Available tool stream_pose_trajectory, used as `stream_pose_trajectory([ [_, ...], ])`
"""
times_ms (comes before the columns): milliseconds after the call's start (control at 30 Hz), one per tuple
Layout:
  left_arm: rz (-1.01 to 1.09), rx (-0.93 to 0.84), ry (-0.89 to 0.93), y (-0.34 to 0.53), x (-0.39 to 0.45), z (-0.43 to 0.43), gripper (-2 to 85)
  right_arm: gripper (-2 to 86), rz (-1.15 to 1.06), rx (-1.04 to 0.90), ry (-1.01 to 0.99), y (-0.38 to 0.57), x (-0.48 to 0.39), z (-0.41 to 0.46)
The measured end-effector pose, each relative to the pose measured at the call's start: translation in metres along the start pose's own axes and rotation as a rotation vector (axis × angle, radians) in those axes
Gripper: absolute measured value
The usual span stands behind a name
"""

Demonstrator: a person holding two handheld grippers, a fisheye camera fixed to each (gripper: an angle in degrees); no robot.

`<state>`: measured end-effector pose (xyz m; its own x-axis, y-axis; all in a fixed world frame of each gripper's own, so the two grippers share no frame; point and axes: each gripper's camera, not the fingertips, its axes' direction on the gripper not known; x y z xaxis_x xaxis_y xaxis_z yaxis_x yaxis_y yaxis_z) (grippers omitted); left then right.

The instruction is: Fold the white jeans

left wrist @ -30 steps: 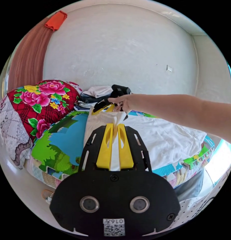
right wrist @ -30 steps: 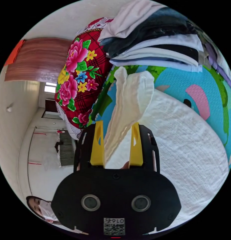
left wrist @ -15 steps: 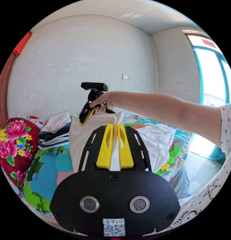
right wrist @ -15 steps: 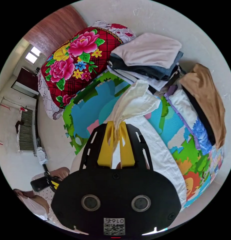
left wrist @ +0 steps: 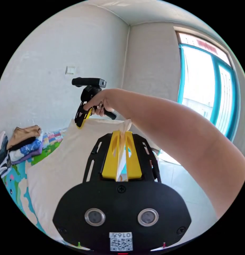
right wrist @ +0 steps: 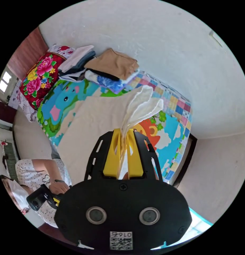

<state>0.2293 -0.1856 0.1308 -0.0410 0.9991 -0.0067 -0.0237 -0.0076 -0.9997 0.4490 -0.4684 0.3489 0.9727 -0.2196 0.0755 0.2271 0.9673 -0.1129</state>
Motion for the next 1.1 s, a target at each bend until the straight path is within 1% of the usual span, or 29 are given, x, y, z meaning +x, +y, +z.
stream_pose_trajectory([
  [33,-0.007,-0.021,0.009,0.003,0.002,0.011,1.8,2.7,0.02,-0.029,0.02,0.023,0.029,0.023],
  [100,-0.032,-0.178,0.058,0.021,0.002,0.051,2.9,2.9,0.068,-0.099,0.04,0.053,0.069,0.066],
  [133,-0.055,-0.209,0.083,0.027,-0.002,0.055,2.8,3.0,0.112,-0.161,0.045,0.071,0.09,0.098],
  [167,-0.093,-0.207,0.138,0.04,-0.014,0.051,1.9,3.0,0.142,-0.218,0.044,0.085,0.106,0.127],
  [200,-0.081,-0.142,0.184,0.05,-0.025,0.034,0.2,3.0,0.151,-0.235,0.036,0.092,0.112,0.139],
  [267,-0.027,-0.09,0.162,0.057,-0.038,0.005,-0.2,2.7,0.178,-0.172,-0.017,0.114,0.127,0.149],
  [300,-0.024,-0.085,0.121,0.059,-0.052,-0.014,-0.1,2.7,0.174,-0.152,-0.021,0.119,0.129,0.144],
  [367,-0.036,-0.109,0.12,0.059,-0.081,-0.039,0.5,2.7,0.137,-0.093,-0.039,0.135,0.131,0.11],
  [500,-0.208,-0.192,0.132,0.067,-0.176,-0.092,5.3,3.1,0.129,-0.028,-0.064,0.166,0.133,0.067],
  [600,-0.265,-0.234,0.053,0.086,-0.231,-0.137,7.9,4.3,0.217,-0.049,-0.031,0.193,0.142,0.067],
  [633,-0.265,-0.238,0.029,0.091,-0.239,-0.146,8.3,5.4,0.284,-0.035,0.006,0.205,0.145,0.062],
  [700,-0.264,-0.293,-0.062,0.109,-0.263,-0.175,9.0,6.0,0.327,-0.007,0.073,0.224,0.142,0.045],
  [733,-0.26,-0.307,-0.071,0.113,-0.267,-0.179,9.1,5.3,0.349,0.049,0.146,0.239,0.135,0.027],
  [767,-0.248,-0.327,-0.066,0.12,-0.27,-0.184,9.1,4.1,0.331,0.16,0.206,0.255,0.119,0.005],
  [800,-0.223,-0.33,-0.034,0.126,-0.269,-0.184,9.2,4.3,0.288,0.216,0.219,0.263,0.107,-0.005],
  [867,-0.201,-0.341,0.026,0.133,-0.264,-0.176,9.3,6.3,0.141,0.417,0.273,0.297,0.055,-0.035],
  [933,-0.197,-0.357,0.01,0.135,-0.258,-0.165,9.5,7.5,0.105,0.48,0.331,0.32,0.023,-0.044],
  [1000,-0.153,-0.369,-0.027,0.134,-0.248,-0.155,9.3,7.5,0.107,0.483,0.377,0.342,0.001,-0.048],
  [1033,-0.135,-0.386,-0.034,0.134,-0.245,-0.152,9.2,7.2,0.126,0.498,0.377,0.362,-0.007,-0.051],
  [1100,-0.034,-0.463,-0.066,0.136,-0.231,-0.135,8.9,6.5,0.138,0.518,0.332,0.394,-0.014,-0.056],
])
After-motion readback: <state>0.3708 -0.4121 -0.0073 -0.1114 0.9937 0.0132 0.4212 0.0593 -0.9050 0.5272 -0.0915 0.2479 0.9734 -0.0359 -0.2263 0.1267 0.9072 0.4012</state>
